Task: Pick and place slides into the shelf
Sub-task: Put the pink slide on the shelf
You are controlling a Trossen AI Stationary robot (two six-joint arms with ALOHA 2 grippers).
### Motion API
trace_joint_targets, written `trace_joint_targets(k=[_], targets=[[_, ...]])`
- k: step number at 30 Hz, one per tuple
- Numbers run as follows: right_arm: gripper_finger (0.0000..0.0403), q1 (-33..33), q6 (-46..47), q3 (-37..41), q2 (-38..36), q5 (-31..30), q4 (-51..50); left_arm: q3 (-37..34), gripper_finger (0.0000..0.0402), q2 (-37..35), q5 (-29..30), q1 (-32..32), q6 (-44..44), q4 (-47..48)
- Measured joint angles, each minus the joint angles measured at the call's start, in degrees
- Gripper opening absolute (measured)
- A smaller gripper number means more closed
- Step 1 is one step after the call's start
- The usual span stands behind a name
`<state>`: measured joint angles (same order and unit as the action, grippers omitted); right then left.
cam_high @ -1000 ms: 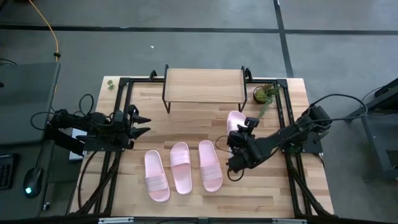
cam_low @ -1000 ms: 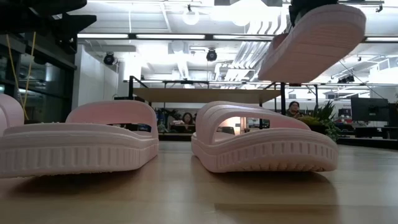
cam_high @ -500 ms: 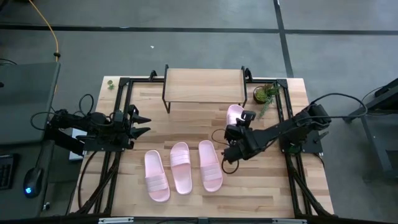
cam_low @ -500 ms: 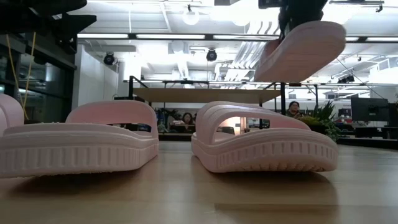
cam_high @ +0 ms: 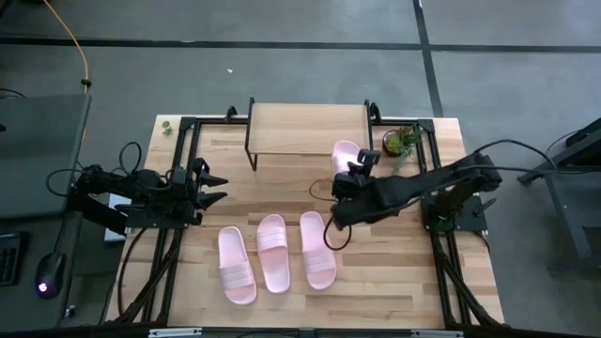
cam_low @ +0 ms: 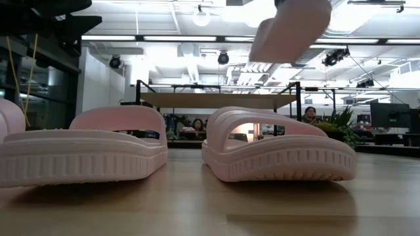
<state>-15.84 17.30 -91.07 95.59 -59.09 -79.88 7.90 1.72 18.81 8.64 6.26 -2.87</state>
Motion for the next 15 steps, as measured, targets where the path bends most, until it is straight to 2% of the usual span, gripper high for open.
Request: trace_joint_targets(k=[10,15], targets=[[0.0000,7.3,-20.1,5.2,-14.9,6.9,18.9,0.0,0.0170,0.0,1.0,0.0,-3.5,-0.1],[0.0000,11.9,-25.4,9.4,-17.9,8.5,24.9,0.0,0.0170,0.0,4.3,0.0,-5.3,-0.1]])
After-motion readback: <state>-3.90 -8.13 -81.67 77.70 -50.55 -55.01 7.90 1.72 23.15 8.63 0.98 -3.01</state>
